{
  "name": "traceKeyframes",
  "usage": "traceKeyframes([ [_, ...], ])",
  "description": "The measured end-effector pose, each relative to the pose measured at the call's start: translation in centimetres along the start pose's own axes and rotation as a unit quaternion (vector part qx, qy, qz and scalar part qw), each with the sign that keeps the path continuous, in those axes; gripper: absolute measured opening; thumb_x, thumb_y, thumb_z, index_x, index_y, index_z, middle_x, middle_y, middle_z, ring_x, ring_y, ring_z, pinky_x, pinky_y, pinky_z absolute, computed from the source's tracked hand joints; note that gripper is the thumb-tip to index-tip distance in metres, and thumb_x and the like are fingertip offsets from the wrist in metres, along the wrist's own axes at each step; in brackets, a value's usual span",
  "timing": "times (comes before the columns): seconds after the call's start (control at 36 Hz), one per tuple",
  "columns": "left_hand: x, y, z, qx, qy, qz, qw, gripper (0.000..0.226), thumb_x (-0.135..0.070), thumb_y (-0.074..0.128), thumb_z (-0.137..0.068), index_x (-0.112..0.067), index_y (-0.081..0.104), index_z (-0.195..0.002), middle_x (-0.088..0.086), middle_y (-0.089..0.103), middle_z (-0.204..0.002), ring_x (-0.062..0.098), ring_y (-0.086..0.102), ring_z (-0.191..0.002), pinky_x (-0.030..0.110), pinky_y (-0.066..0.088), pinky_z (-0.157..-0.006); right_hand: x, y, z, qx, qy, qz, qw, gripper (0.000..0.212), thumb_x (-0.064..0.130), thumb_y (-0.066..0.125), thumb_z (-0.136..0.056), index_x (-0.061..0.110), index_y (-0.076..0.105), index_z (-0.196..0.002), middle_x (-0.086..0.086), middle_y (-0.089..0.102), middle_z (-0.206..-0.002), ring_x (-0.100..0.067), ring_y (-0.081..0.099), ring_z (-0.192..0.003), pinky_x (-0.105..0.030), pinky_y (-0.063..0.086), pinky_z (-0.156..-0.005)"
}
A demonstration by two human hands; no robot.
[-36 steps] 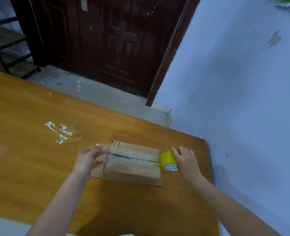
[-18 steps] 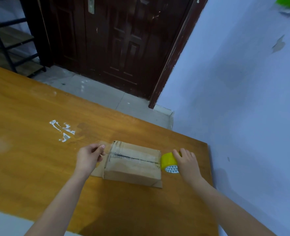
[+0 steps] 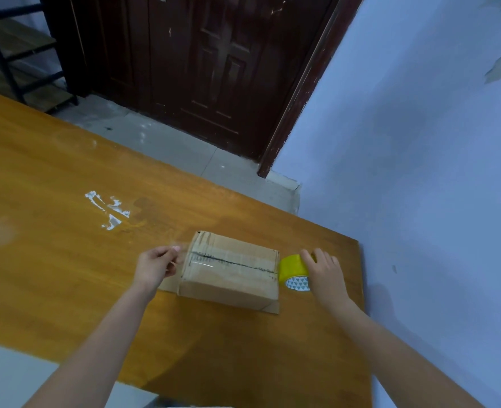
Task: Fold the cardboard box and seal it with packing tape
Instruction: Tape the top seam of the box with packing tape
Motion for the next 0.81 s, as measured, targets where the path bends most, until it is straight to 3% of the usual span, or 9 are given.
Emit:
traceKeyframes([
  [0.28,1.2,0.3,-0.3,0.027,-0.057,0.02,0.998,0.016,-0.02,0.064,-0.089,-0.015,0.069,-0.074,-0.008,0.061,-0.05,0.004,0.051,-0.039,0.025,0.049,-0.053,0.2,0.0,0.1,-0.008,0.005,-0.005,1.0,0.056,-0.019,0.077,-0.038,0.004,0.069,-0.089,-0.011,0.06,-0.07,-0.026,0.059,-0.059,-0.032,0.043,-0.048],
  [0.56,1.5,0.9,-0.7,0.03,-0.126,0.027,0.991,0.016,-0.025,0.069,-0.085,-0.014,0.066,-0.073,0.0,0.06,-0.062,0.016,0.051,-0.053,0.027,0.045,-0.056,0.4,0.3,0.2,-0.01,0.025,-0.02,0.999,0.056,-0.017,0.08,-0.039,0.002,0.068,-0.09,-0.013,0.061,-0.071,-0.028,0.06,-0.059,-0.033,0.044,-0.048],
  [0.72,1.8,0.6,-1.0,0.053,-0.168,0.03,0.984,0.015,-0.028,0.073,-0.08,-0.015,0.067,-0.075,-0.004,0.055,-0.051,0.016,0.044,-0.052,0.029,0.037,-0.059,0.7,0.1,0.2,-0.016,0.034,-0.021,0.999,0.061,-0.021,0.076,-0.034,0.003,0.069,-0.09,-0.012,0.06,-0.069,-0.027,0.058,-0.058,-0.033,0.043,-0.047],
  [0.81,2.1,0.9,-1.0,0.053,-0.172,0.046,0.983,0.012,-0.029,0.07,-0.083,-0.017,0.069,-0.081,-0.002,0.055,-0.058,0.017,0.043,-0.057,0.03,0.037,-0.06,0.8,0.1,0.2,-0.016,0.04,-0.026,0.999,0.061,-0.021,0.077,-0.033,0.003,0.069,-0.089,-0.012,0.06,-0.068,-0.027,0.059,-0.058,-0.033,0.044,-0.046],
])
Point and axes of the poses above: each hand's wrist, its own z-axis away from the middle knuckle, its own y-axis out of the palm, x = y × z, the point moved 1 cm from there along -z, towards the middle knuckle
